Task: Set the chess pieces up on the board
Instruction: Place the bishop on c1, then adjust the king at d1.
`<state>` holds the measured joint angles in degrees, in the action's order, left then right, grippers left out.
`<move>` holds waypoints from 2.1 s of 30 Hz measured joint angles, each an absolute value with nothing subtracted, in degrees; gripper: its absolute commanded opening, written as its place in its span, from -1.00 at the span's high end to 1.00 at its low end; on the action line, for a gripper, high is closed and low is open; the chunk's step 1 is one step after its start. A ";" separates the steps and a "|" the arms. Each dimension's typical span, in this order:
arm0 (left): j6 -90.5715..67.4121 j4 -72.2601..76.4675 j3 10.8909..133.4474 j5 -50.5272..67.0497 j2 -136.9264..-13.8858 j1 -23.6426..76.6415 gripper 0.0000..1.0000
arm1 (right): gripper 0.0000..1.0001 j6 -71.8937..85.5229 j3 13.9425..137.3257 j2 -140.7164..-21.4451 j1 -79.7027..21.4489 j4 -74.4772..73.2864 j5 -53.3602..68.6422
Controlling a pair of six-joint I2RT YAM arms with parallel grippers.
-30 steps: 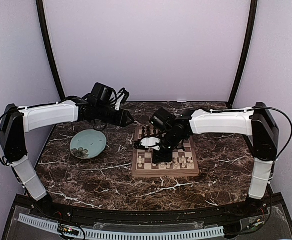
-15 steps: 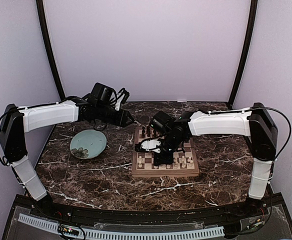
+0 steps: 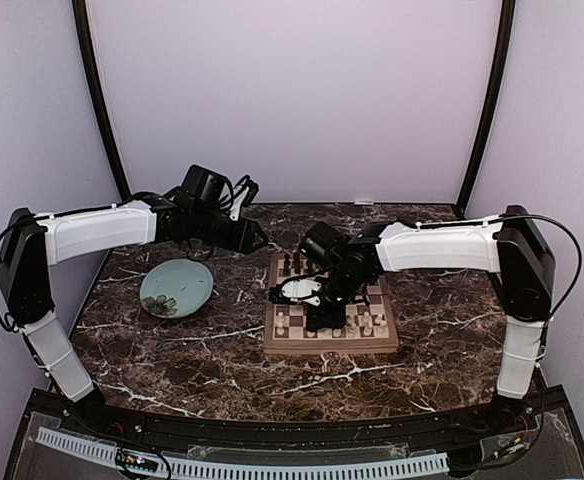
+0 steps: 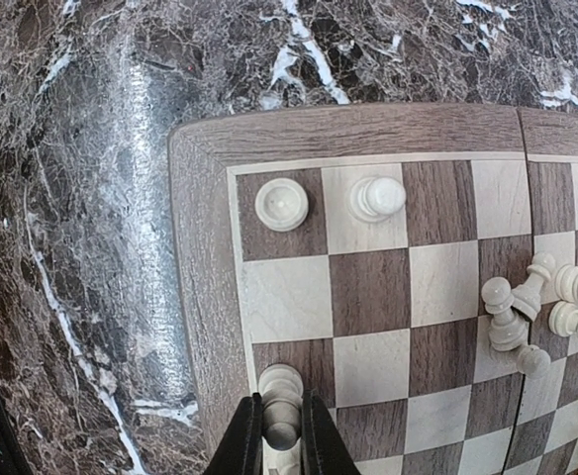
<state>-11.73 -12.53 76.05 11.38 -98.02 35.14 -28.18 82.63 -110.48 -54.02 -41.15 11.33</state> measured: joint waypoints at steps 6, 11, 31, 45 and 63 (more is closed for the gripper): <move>-11.73 -12.51 76.05 11.38 -97.23 35.14 0.11 | 0.63 -27.97 82.81 -110.67 -54.02 -41.10 11.31; -11.73 -12.51 76.05 11.38 -97.21 35.14 0.11 | 0.55 -27.97 82.81 -110.78 -54.04 -41.17 11.29; -11.51 -12.53 76.05 11.38 -97.21 35.14 0.11 | 0.37 -27.62 84.55 -108.01 -52.97 -44.05 10.83; -11.53 -12.51 76.05 11.51 -97.21 35.14 0.11 | 0.28 -27.38 80.40 -104.12 -49.84 -45.67 10.92; -11.51 -12.53 76.05 11.51 -97.19 35.14 0.11 | 0.70 -27.77 80.71 -105.32 -49.82 -46.85 13.76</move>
<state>-11.51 -12.53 76.05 11.51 -97.19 35.14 -27.77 80.71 -105.32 -49.82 -46.85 13.76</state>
